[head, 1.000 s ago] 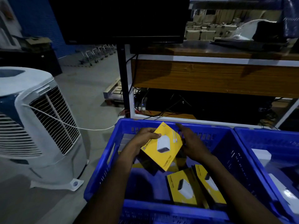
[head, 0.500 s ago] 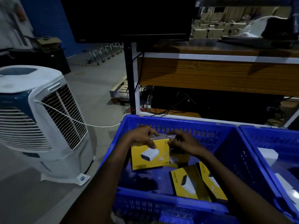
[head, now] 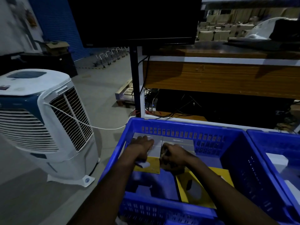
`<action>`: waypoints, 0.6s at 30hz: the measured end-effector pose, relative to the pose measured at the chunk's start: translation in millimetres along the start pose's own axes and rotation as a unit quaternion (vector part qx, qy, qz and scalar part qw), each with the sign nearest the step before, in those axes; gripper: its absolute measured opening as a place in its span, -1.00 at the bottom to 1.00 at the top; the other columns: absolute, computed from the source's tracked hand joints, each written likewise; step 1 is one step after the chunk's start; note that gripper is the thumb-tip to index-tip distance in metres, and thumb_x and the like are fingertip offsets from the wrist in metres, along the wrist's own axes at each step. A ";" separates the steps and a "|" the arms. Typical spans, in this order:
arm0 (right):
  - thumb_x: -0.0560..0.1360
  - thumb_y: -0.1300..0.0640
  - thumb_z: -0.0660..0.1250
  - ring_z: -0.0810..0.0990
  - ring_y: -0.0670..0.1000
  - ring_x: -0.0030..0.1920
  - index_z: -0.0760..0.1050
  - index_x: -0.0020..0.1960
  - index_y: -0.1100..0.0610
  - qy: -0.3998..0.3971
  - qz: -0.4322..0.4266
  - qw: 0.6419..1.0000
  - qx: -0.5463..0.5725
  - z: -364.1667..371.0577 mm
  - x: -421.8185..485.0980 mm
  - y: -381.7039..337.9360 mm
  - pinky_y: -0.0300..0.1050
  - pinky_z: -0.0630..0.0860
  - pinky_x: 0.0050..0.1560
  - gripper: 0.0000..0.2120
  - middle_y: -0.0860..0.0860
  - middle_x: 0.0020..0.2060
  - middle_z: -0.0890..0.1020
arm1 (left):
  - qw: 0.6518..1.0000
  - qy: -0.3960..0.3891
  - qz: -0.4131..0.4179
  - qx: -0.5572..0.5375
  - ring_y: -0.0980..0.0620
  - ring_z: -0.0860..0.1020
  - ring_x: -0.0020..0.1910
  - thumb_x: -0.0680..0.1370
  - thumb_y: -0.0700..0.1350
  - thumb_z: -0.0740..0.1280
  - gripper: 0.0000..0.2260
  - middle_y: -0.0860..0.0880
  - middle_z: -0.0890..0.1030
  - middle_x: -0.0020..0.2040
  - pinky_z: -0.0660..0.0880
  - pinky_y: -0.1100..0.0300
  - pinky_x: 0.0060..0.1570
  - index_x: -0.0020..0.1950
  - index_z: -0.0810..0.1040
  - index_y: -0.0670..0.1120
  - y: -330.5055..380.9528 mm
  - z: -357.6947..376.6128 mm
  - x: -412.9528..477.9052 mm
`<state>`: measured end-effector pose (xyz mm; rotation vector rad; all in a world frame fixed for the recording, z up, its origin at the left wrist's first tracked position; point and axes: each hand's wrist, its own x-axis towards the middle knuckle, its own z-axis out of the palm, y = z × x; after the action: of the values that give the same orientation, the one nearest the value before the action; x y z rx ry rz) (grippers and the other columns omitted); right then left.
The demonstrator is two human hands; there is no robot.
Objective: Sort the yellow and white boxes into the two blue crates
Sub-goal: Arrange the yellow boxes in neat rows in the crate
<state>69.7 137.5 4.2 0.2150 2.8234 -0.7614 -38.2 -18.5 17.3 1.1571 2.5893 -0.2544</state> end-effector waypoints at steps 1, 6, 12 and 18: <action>0.55 0.03 0.28 0.58 0.14 0.04 0.41 0.14 0.11 0.001 -0.001 1.000 0.012 0.6 -0.8 0.7 0.05 0.53 0.00 -0.78 0.10 0.03 0.61 | 1.000 0.002 -0.005 0.017 -0.20 0.34 0.31 0.33 -0.12 0.52 -0.27 -0.16 0.31 0.36 0.34 -0.15 0.26 0.41 0.22 0.00 0.4 3.8 1.4; 0.58 0.00 0.25 0.70 0.13 -0.15 0.56 0.02 0.18 -0.090 0.029 0.988 0.119 0.8 -7.5 -1.6 -0.01 0.62 -0.23 -0.74 0.14 -0.09 0.69 | 0.998 0.001 -0.043 0.053 -0.29 0.20 0.42 0.34 -0.14 0.53 -0.03 -0.25 0.14 0.47 0.22 -0.26 0.37 0.56 -0.03 0.01 6.0 11.3 0.6; 0.52 -0.02 0.34 0.68 0.13 -0.08 0.50 0.00 0.15 -0.186 0.035 0.964 0.185 6.8 -8.0 -4.4 -0.06 0.59 -0.25 -0.77 0.24 0.09 0.64 | 0.998 -0.005 -0.048 0.039 -0.31 0.20 0.43 0.34 -0.18 0.54 -0.01 -0.27 0.08 0.49 0.31 -0.25 0.33 0.56 -0.05 0.02 8.3 8.6 -0.8; 0.47 -0.05 0.41 0.69 0.04 -0.15 0.40 0.18 0.20 -0.193 0.042 0.965 0.170 8.7 -7.3 -1.2 -0.05 0.61 -0.22 -0.56 0.17 0.12 0.62 | 1.000 -0.002 -0.024 0.003 -0.32 0.21 0.42 0.32 -0.28 0.53 -0.03 -0.27 0.00 0.51 0.38 -0.19 0.29 0.53 0.00 0.04 13.2 9.9 -2.0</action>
<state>77.9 131.4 -0.8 0.2093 2.2944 -1.1288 -25.1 -13.9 8.1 1.0971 2.6168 -0.2739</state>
